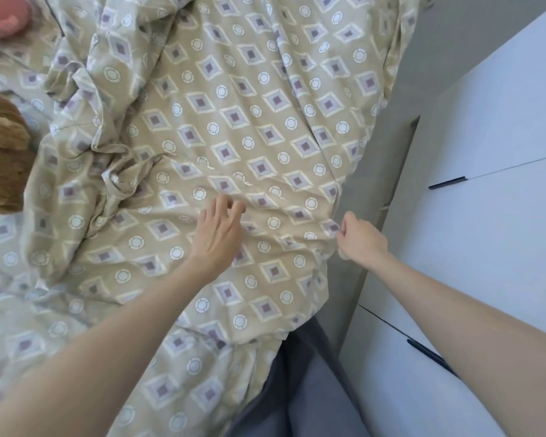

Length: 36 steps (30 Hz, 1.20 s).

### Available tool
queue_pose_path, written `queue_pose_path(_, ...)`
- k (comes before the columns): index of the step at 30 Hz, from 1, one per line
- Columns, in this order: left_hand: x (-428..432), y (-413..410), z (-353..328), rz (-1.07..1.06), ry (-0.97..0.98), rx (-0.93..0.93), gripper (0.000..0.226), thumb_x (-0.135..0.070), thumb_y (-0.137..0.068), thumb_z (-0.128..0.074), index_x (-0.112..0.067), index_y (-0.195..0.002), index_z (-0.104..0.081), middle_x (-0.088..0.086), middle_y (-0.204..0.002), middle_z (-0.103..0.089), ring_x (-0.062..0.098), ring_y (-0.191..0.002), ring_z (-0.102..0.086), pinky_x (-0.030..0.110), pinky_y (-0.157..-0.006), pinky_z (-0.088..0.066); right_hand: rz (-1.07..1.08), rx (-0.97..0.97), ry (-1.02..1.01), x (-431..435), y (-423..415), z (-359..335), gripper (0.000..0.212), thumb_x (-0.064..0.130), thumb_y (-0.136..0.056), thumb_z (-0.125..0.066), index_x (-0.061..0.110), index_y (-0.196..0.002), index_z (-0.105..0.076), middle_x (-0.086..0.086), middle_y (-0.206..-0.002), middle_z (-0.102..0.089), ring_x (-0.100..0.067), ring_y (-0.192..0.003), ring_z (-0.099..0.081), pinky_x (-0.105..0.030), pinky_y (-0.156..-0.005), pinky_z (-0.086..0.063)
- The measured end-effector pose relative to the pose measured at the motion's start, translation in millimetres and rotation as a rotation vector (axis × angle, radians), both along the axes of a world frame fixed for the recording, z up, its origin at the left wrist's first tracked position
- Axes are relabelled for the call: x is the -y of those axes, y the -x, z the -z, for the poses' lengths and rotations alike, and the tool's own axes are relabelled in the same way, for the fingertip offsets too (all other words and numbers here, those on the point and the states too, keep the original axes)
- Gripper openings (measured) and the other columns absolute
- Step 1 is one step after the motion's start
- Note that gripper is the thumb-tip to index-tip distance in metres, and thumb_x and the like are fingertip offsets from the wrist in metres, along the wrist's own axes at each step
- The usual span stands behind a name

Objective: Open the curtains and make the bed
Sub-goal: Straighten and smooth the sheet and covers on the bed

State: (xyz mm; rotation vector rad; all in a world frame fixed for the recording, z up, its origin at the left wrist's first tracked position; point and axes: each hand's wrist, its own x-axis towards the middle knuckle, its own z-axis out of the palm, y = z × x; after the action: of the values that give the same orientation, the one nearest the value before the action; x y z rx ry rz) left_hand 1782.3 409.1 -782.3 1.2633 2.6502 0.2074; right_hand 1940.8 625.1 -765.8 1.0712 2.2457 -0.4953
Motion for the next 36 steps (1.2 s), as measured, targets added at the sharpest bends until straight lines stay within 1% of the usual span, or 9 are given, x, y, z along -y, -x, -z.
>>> queue_pose_path(4, 26.5, -42.0, 5.0, 0.264, -0.01, 0.09, 0.012, -0.02, -0.081, -0.038, -0.013, -0.084, -0.046, 0.005, -0.081, -0.05, 0.025, -0.069, -0.049, 0.039, -0.059, -0.05, -0.093, 0.184, 0.23, 55.2, -29.7, 2.5, 0.009, 0.02, -0.086, -0.046, 0.017, -0.093, -0.05, -0.003, -0.09, -0.058, -0.027, -0.09, -0.058, -0.032, -0.07, -0.044)
queue_pose_path(8, 62.4, -80.6, 11.9, 0.62, 0.111, 0.13, 0.031, -0.045, -0.081, -0.04, -0.018, -0.084, -0.053, -0.001, -0.083, -0.053, 0.018, -0.067, -0.054, 0.028, -0.056, -0.049, -0.196, 0.291, 0.333, 118.4, -71.3, 17.8, 0.03, 0.018, -0.083, -0.053, 0.015, -0.113, -0.054, -0.003, -0.109, -0.061, -0.026, -0.104, -0.058, -0.03, -0.074, -0.04)
queue_pose_path(12, 87.9, -102.7, 18.0, 0.715, 0.233, 0.159, 0.056, -0.07, -0.065, -0.047, -0.021, -0.091, -0.053, -0.004, -0.091, -0.055, 0.016, -0.072, -0.055, 0.028, -0.06, -0.048, -0.201, 0.231, 0.307, 165.9, -107.0, 33.4, 0.043, 0.022, -0.087, -0.057, 0.012, -0.128, -0.046, -0.008, -0.124, -0.057, -0.029, -0.115, -0.053, -0.035, -0.087, -0.042)
queue_pose_path(18, 93.2, -113.2, 13.8, 0.66, 0.144, 0.1, 0.051, -0.03, -0.057, -0.082, -0.024, -0.089, -0.044, -0.003, -0.08, -0.055, 0.017, -0.063, -0.055, 0.027, -0.052, -0.043, 0.061, 0.08, 0.33, 189.7, -120.2, 41.8, 0.038, 0.027, -0.095, -0.043, 0.017, -0.132, -0.044, -0.009, -0.129, -0.054, -0.031, -0.118, -0.052, -0.038, -0.088, -0.043)
queue_pose_path(22, 89.5, -105.4, 9.5, 0.527, 0.153, 0.274, 0.013, -0.03, -0.076, -0.049, -0.021, -0.085, -0.049, -0.003, -0.074, -0.06, 0.023, -0.064, -0.063, 0.029, -0.048, -0.044, 0.301, -0.238, 0.168, 185.7, -106.4, 36.6, 0.051, 0.013, -0.09, -0.052, 0.013, -0.137, -0.031, -0.006, -0.132, -0.048, -0.028, -0.12, -0.048, -0.038, -0.083, -0.046)
queue_pose_path(26, 84.2, -98.7, 6.5, 0.491, 0.22, 0.33, 0.023, -0.026, -0.087, -0.043, -0.013, -0.099, -0.058, 0.002, -0.096, -0.061, 0.025, -0.09, -0.061, 0.033, -0.064, -0.043, 0.366, -0.332, 0.263, 175.9, -95.4, 37.8, 0.081, 0.003, -0.082, -0.057, 0.018, -0.148, -0.013, -0.007, -0.128, -0.053, -0.029, -0.109, -0.055, -0.038, -0.079, -0.049)
queue_pose_path(30, 80.7, -91.1, 5.2, 0.422, 0.291, 0.396, 0.015, -0.018, -0.089, -0.048, -0.013, -0.101, -0.054, -0.001, -0.105, -0.057, 0.021, -0.1, -0.054, 0.026, -0.066, -0.033, 0.358, -0.285, 0.274, 173.2, -88.8, 46.4, 0.04, 0.002, -0.085, -0.052, 0.004, -0.121, -0.034, -0.008, -0.091, -0.06, -0.027, -0.081, -0.059, -0.035, -0.063, -0.045)
queue_pose_path(33, 82.2, -89.2, 6.1, 0.384, 0.298, 0.425, 0.009, -0.018, -0.087, -0.048, -0.015, -0.095, -0.052, -0.003, -0.099, -0.059, 0.02, -0.096, -0.055, 0.027, -0.064, -0.036, 0.391, -0.281, 0.269, 173.3, -92.9, 51.9, 0.012, 0.006, -0.086, -0.049, 0.004, -0.096, -0.056, -0.011, -0.089, -0.066, -0.029, -0.085, -0.061, -0.034, -0.065, -0.045)
queue_pose_path(36, 81.7, -90.2, 4.0, 0.356, 0.297, 0.428, 0.01, -0.019, -0.087, -0.048, -0.017, -0.096, -0.052, -0.005, -0.099, -0.06, 0.018, -0.094, -0.054, 0.026, -0.064, -0.035, 0.356, -0.279, 0.23, 173.6, -98.4, 50.4, 0.012, 0.012, -0.087, -0.053, 0.006, -0.09, -0.063, -0.011, -0.092, -0.069, -0.031, -0.089, -0.063, -0.032, -0.062, -0.041)
